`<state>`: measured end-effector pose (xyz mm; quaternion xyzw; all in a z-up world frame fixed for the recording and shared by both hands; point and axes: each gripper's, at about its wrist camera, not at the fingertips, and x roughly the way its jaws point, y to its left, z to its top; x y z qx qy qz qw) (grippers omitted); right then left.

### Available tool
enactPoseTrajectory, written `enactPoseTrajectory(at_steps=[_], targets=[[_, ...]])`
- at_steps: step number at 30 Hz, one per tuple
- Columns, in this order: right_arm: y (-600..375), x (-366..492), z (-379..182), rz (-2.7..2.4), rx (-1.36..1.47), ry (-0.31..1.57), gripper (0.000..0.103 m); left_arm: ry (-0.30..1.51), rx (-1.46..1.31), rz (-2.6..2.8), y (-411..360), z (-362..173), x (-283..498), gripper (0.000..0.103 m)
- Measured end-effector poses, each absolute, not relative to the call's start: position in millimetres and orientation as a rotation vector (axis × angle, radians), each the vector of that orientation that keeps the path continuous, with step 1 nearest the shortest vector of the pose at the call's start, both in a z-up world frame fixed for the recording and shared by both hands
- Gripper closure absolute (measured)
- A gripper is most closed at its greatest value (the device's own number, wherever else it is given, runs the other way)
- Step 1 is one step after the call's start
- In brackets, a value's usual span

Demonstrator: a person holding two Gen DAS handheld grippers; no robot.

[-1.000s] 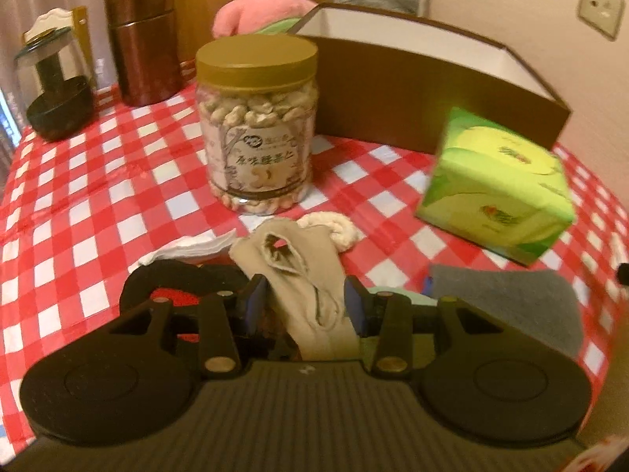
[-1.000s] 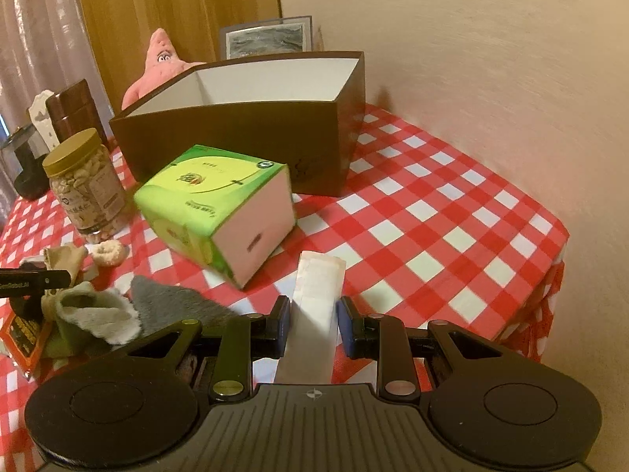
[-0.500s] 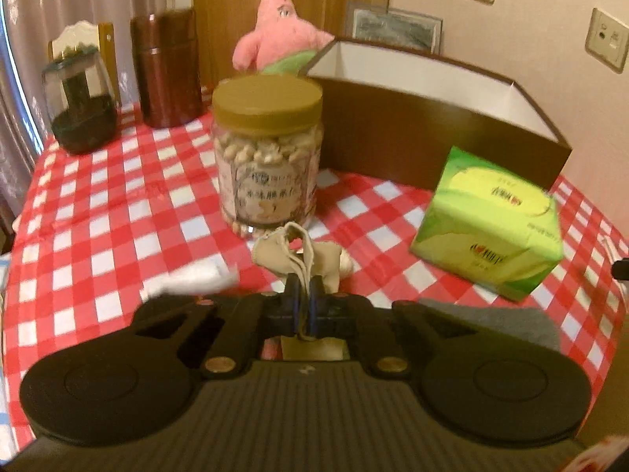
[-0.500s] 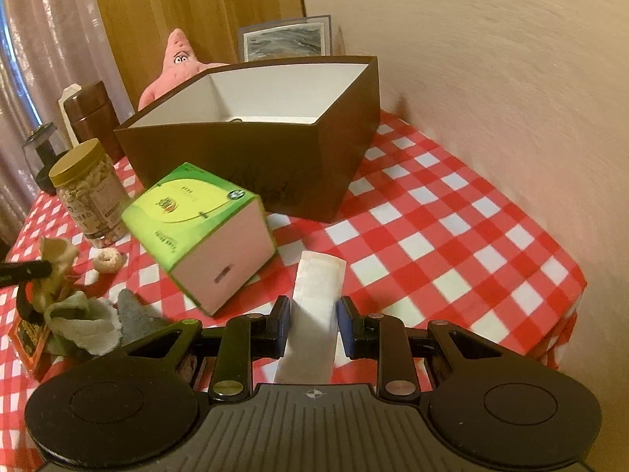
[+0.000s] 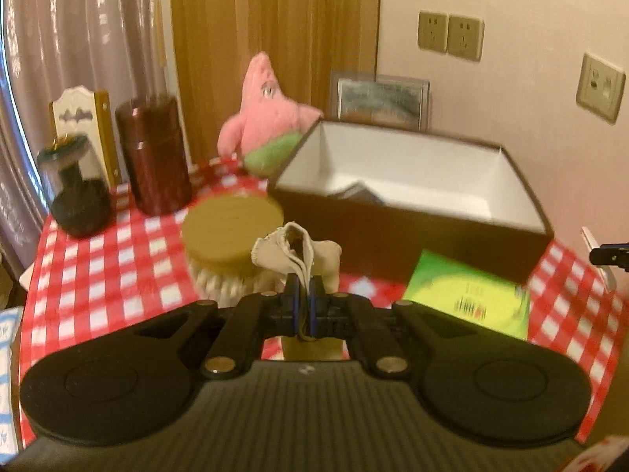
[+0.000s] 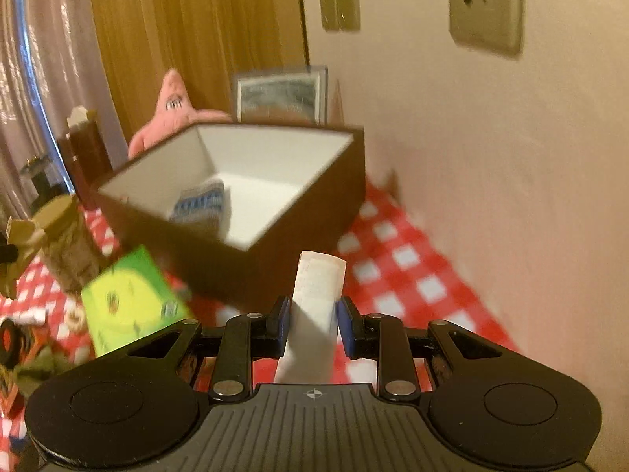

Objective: Organize soft objects
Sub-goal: 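Carry the strip and stocking into the brown box and open both tools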

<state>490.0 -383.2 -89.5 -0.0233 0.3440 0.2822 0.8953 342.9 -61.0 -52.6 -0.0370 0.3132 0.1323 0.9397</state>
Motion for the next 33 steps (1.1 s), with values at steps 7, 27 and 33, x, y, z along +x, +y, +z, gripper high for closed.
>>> enactPoseTrajectory(at_steps=[7,27,33], targets=[[-362,537,-67,0.687,-0.052,0.616,0.076,0.556,-0.066,0.261,-72,-23,396,0.099],[-286,658,-82,0.866,-0.107,0.651,0.072,0.621,-0.172,0.115,-133,-31,575,0.086],[-290,660,-84,0.876,-0.080,0.659,0.050,0.638,-0.119,0.118,-140,-31,584,0.078]])
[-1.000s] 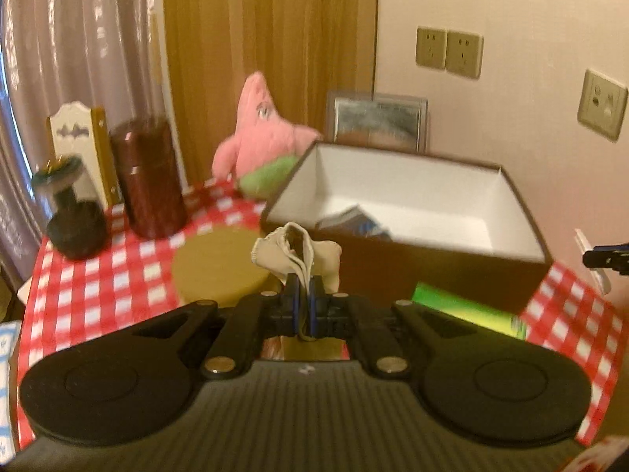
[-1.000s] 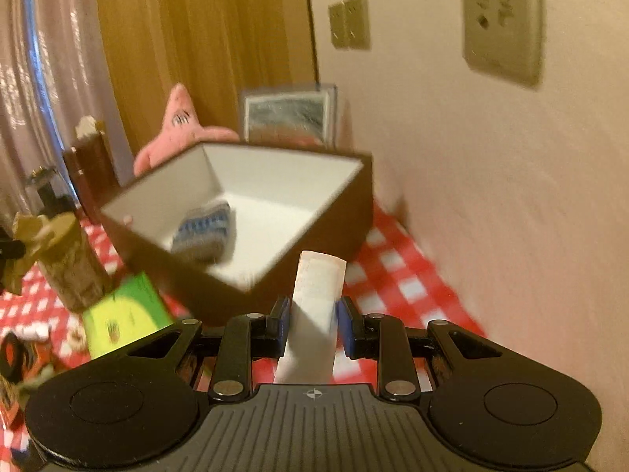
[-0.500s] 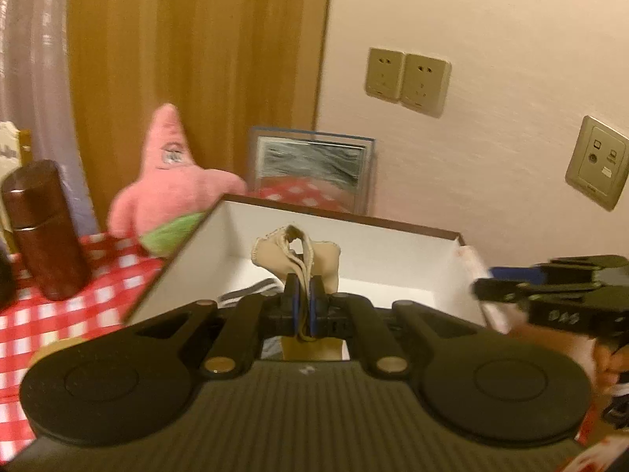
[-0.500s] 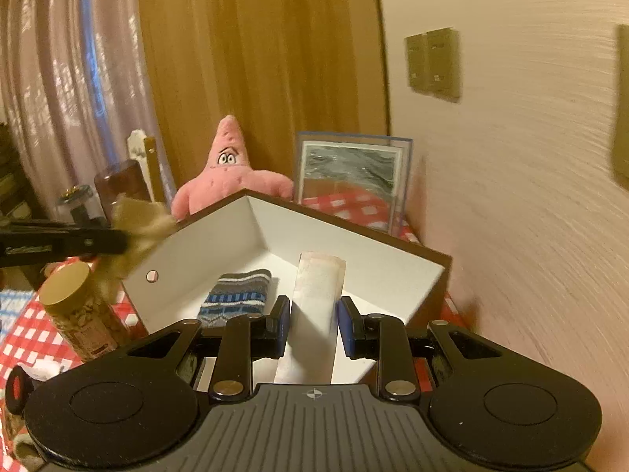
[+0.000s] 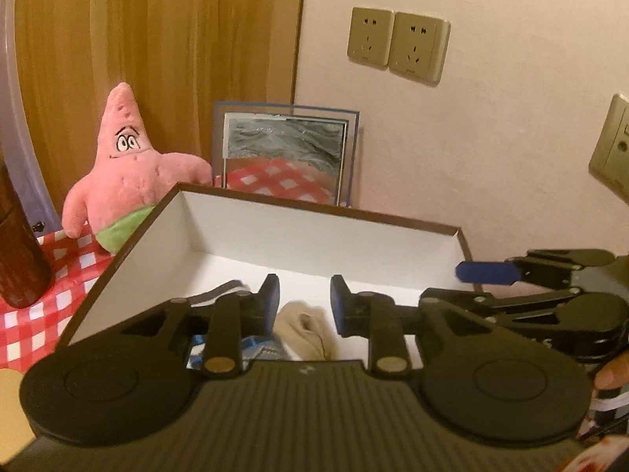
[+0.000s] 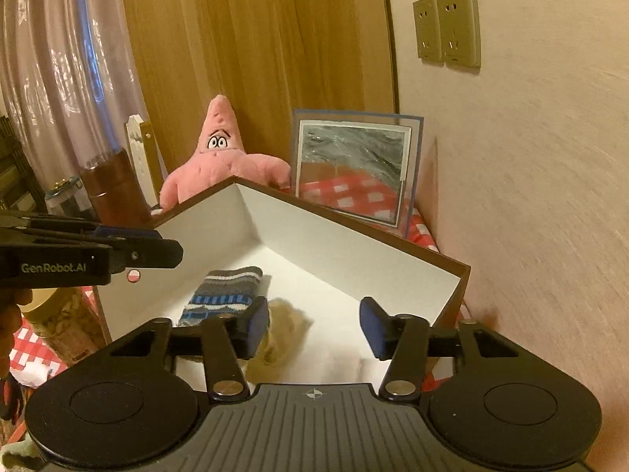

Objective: Organize soft objects
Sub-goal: 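Carry the strip and stocking into the brown box and open both tools, then move both tools back toward the grey and mint towels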

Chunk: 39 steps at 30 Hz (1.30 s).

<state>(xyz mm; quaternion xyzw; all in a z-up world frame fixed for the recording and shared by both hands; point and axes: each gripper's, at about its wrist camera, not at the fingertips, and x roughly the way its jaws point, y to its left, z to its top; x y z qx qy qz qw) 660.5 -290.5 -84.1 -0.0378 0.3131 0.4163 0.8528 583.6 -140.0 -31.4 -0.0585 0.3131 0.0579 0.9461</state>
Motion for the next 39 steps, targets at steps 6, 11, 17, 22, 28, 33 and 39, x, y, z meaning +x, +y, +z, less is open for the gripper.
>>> enactPoseTrajectory(at_steps=[6,11,17,22,28,33,39], targets=[[-308,641,-80,0.862,-0.059,0.664,0.048,0.683,-0.135,0.157,-136,-30,566,0.072],[-328,611,-75,0.840,-0.037,0.640,0.047,0.687,-0.157,0.175,-132,-23,531,0.071],[-347,579,-66,0.846,0.017,0.652,0.047,0.699,-0.157,0.204,-137,-17,485,0.069],[-361,554,-64,0.845,0.068,0.690,0.047,0.719,-0.167,0.210,-142,-16,446,0.067],[-369,517,-64,0.834,0.082,0.730,0.047,0.736,-0.172,0.220,-142,-17,399,0.065],[-367,476,-66,0.819,0.077,0.758,0.047,0.765,-0.167,0.225,-138,-23,361,0.064],[-354,430,-68,0.796,0.116,0.818,0.047,0.802,-0.179,0.213,-116,-31,316,0.064]])
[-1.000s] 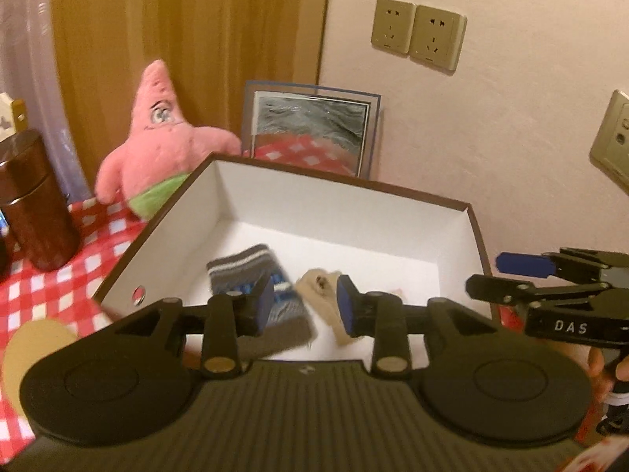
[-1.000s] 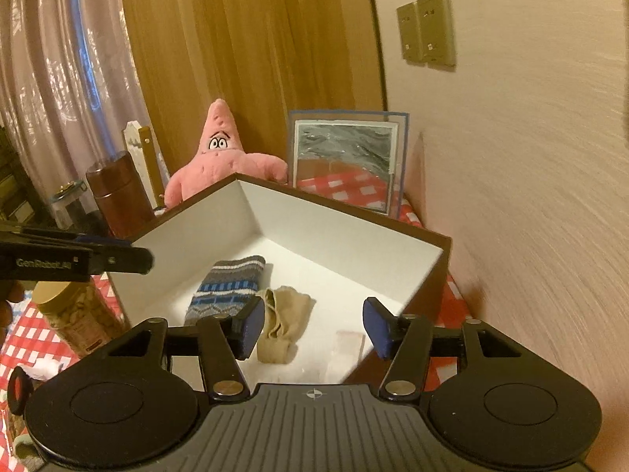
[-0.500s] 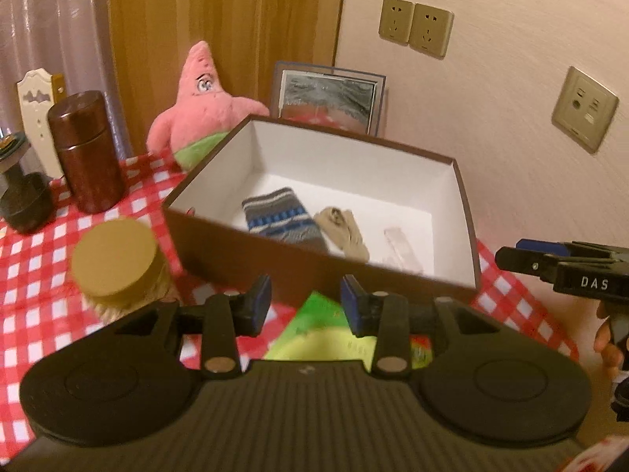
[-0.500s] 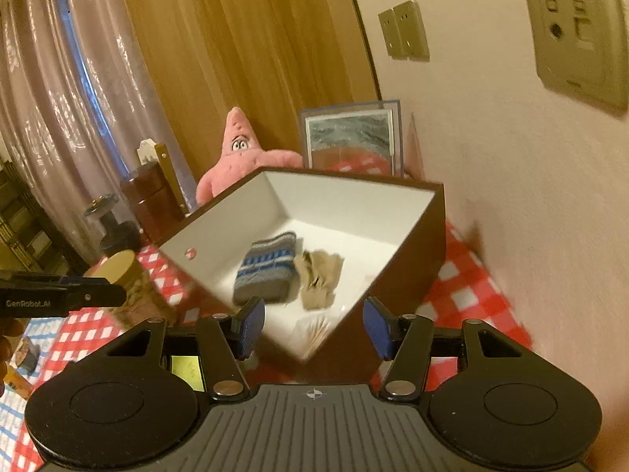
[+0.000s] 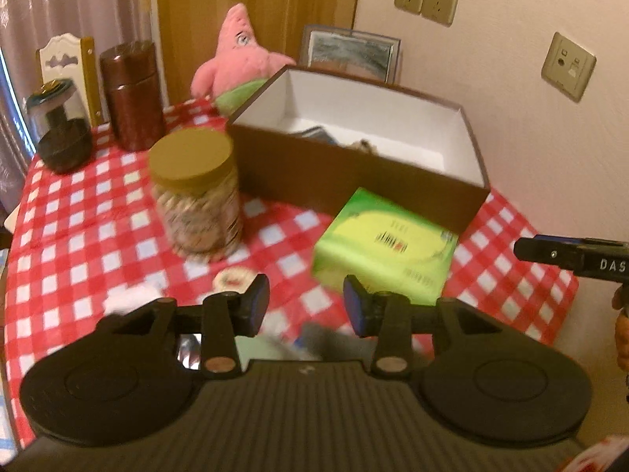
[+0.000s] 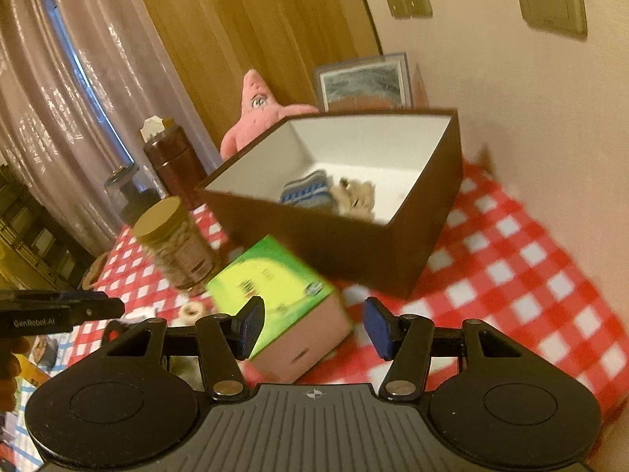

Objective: Organize soft objects
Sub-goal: 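Move both tools back toward the grey and mint towels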

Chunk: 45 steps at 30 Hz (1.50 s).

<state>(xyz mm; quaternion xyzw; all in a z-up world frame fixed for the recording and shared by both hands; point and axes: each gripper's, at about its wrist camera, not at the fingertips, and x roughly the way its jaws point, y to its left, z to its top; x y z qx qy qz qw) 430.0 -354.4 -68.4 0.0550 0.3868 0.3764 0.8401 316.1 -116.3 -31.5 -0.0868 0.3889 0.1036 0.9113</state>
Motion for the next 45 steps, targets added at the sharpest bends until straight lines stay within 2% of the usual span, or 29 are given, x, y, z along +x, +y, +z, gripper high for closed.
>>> enactPoseTrajectory(at_steps=[19,30,37,45], targets=[[-267,302,-96,0.737,0.045,0.922,0.047,0.895,-0.143,0.195,-22,-66,197,0.064],[-213,268,-111,0.752,-0.112,0.874,0.047,0.907,-0.155,0.200,20,-81,166,0.063],[-198,268,-118,0.741,-0.147,0.889,0.047,0.910,-0.158,0.209,32,-88,162,0.053],[-211,284,-124,0.608,-0.117,0.926,0.047,0.916,-0.143,0.173,35,-98,176,0.048]])
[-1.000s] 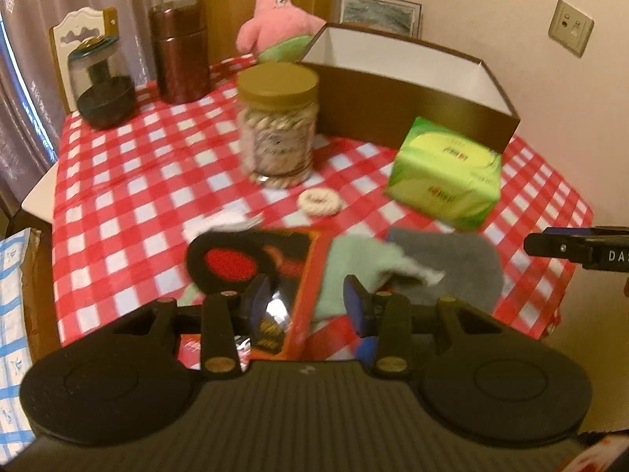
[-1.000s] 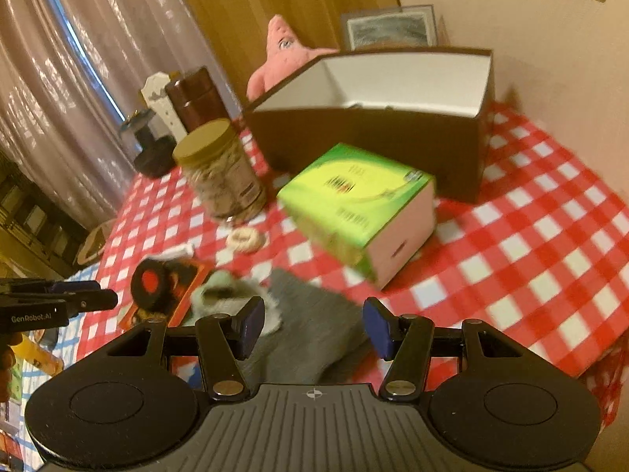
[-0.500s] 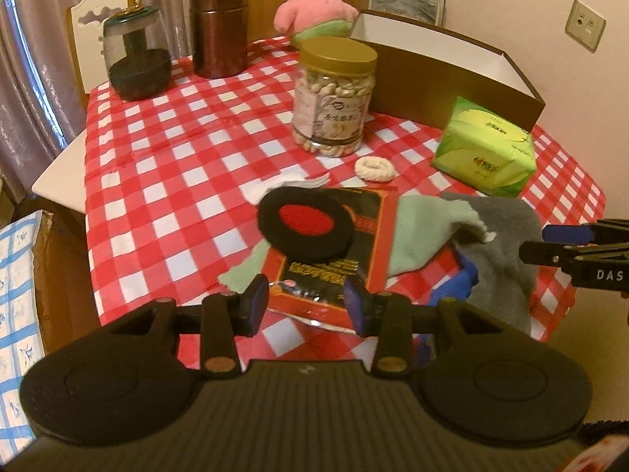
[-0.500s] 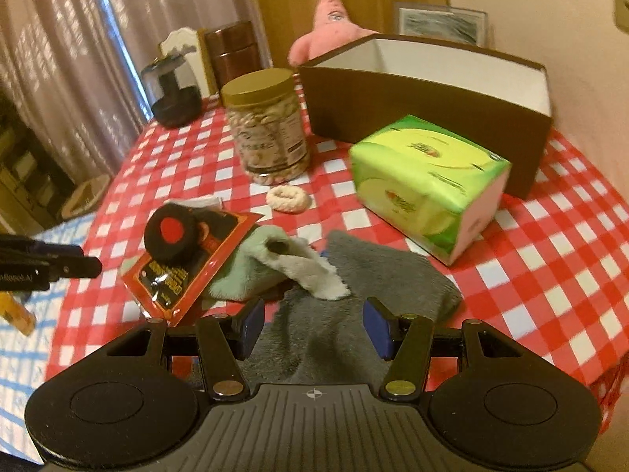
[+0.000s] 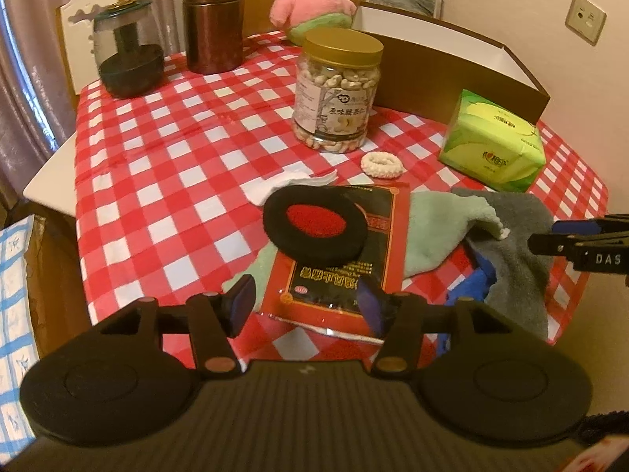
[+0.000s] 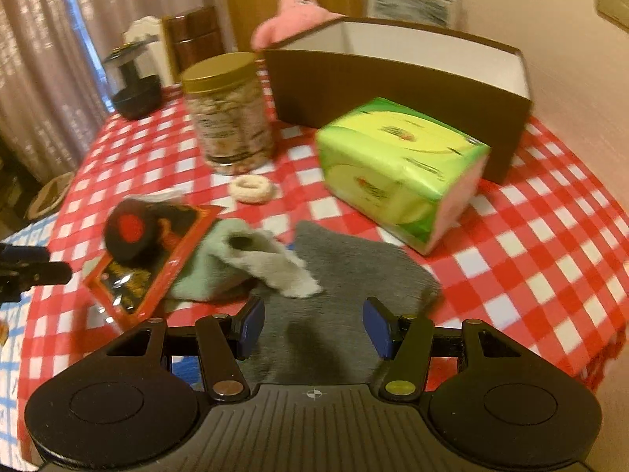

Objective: Organize soft objects
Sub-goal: 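Move both tools back toward the grey and mint towels, then grasp the grey towel with the right tool while the left tool grasps the black round pad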

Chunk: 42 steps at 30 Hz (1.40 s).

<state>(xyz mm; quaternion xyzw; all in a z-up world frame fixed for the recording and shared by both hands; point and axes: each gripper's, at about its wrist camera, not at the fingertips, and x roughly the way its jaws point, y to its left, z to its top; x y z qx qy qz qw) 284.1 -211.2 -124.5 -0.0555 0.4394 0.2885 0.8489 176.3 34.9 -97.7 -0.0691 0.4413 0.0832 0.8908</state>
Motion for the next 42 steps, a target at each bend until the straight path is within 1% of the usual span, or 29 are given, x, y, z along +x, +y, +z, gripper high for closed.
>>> enactPoseTrajectory(at_steps=[13,19,20,21,22,23,28,32,35,42], targets=[[-246,308,-147,0.458,0.041,1.028,0.047,0.926,-0.129,0.121,32,-110,200,0.047],[-243,308,-153,0.480,0.065,1.016,0.048,0.934,-0.123,0.128,30,-113,200,0.043],[-242,308,-152,0.490,0.060,1.005,0.054,0.934,-0.121,0.133,30,-114,200,0.043],[-240,308,-151,0.497,0.049,0.998,0.063,0.935,-0.121,0.136,30,-114,200,0.043],[-239,308,-151,0.501,0.034,0.994,0.086,0.935,-0.121,0.138,30,-115,200,0.043],[-239,308,-151,0.500,0.022,0.995,0.092,0.935,-0.122,0.140,30,-115,201,0.042],[-248,308,-143,0.503,0.048,0.954,0.095,0.932,-0.100,0.154,29,-119,203,0.037],[-257,311,-128,0.475,0.049,0.892,0.096,0.930,-0.084,0.172,30,-124,207,0.035],[-265,317,-117,0.456,0.061,0.857,0.096,0.919,-0.085,0.174,32,-128,213,0.031],[-273,323,-116,0.442,0.067,0.861,0.096,0.939,-0.088,0.171,28,-141,233,0.028]])
